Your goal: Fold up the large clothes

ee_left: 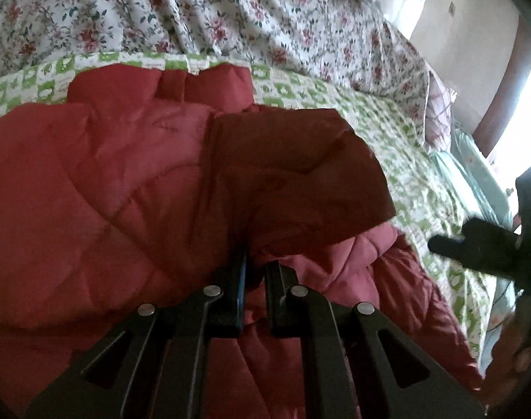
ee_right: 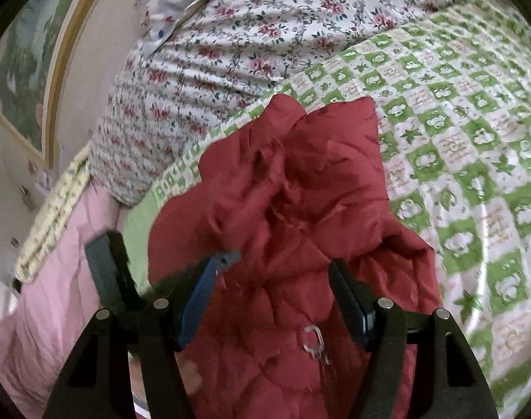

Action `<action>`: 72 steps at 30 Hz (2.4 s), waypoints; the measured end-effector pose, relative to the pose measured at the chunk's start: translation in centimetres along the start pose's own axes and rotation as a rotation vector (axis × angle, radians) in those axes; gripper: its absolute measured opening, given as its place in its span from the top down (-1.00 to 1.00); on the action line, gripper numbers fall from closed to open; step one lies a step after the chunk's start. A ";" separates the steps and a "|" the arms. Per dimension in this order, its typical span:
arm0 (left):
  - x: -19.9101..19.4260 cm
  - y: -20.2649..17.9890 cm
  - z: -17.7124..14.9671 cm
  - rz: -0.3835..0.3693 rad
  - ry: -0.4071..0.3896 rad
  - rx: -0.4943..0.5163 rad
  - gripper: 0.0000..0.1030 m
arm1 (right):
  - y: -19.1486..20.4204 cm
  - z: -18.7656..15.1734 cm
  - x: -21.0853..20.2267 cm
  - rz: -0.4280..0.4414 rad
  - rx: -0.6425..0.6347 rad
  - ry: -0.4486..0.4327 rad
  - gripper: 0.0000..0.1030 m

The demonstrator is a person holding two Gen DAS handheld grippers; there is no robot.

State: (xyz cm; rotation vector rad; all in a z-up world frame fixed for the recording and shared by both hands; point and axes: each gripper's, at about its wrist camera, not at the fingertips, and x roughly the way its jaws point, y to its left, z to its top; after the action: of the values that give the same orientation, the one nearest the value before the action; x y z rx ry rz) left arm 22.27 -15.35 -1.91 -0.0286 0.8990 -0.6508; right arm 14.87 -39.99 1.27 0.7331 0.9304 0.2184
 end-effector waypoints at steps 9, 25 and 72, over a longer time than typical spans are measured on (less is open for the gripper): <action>0.1 -0.9 -0.6 0.022 0.008 0.019 0.86 | -0.4 3.3 7.1 0.084 0.068 0.084 -0.42; -8.1 6.0 -0.4 0.028 -0.035 -0.095 -0.01 | -1.5 3.5 4.4 -0.034 0.016 0.011 0.87; -2.8 16.0 -0.6 0.293 0.106 -0.152 -0.03 | 1.4 0.3 11.7 -0.428 -0.358 0.097 0.00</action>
State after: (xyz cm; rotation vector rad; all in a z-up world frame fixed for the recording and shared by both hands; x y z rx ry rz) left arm 28.78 -0.71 -4.89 0.0018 1.0301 -0.3127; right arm 22.32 -33.61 -5.33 0.1852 1.0818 0.0385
